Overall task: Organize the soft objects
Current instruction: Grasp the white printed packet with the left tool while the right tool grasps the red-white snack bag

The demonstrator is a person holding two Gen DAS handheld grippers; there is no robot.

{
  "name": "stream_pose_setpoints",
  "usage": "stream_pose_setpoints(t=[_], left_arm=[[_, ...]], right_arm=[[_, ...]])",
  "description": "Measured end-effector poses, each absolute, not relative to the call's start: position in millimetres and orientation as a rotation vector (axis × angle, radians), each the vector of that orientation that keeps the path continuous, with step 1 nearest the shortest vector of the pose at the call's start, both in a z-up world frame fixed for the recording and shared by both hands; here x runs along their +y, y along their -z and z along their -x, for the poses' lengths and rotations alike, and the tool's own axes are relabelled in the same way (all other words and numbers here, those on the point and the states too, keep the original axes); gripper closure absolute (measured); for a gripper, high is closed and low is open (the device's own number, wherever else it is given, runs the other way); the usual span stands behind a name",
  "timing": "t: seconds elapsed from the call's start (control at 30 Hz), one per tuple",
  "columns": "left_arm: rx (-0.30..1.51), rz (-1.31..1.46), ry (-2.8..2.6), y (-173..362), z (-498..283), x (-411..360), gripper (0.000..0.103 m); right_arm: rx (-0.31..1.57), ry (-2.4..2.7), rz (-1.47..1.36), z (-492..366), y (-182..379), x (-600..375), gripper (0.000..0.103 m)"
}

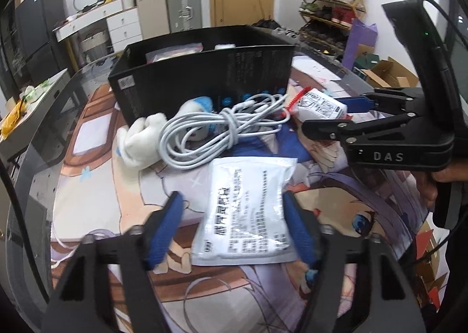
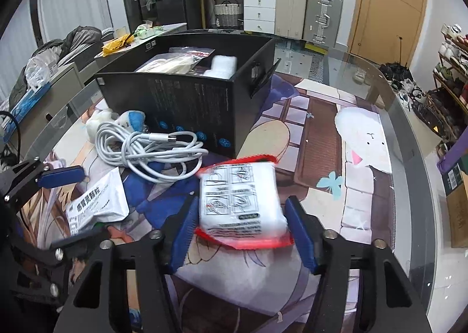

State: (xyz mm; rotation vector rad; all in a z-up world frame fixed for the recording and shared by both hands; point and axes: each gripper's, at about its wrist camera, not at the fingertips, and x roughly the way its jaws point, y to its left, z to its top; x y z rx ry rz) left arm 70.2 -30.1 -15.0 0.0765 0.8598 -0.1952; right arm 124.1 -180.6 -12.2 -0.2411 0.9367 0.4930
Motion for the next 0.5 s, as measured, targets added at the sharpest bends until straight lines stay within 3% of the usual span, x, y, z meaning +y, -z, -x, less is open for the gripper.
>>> stream_pose_setpoints(t=[0.07, 0.17, 0.5], left_arm=[[0.855, -0.082, 0.215, 13.7, -68.6, -31.7, 0.057], [0.852, -0.085, 0.225, 13.1, -67.5, -31.9, 0.063], [0.841, -0.05, 0.241, 8.3, -67.5, -25.5, 0.072]], right_arm=[[0.934, -0.5, 0.257, -122.1, 11.2, -180.0, 0.047], [0.933, -0.519, 0.273, -118.5, 11.0, -181.3, 0.05], [0.925, -0.566, 0.288, -111.2, 7.6, -184.2, 0.053]])
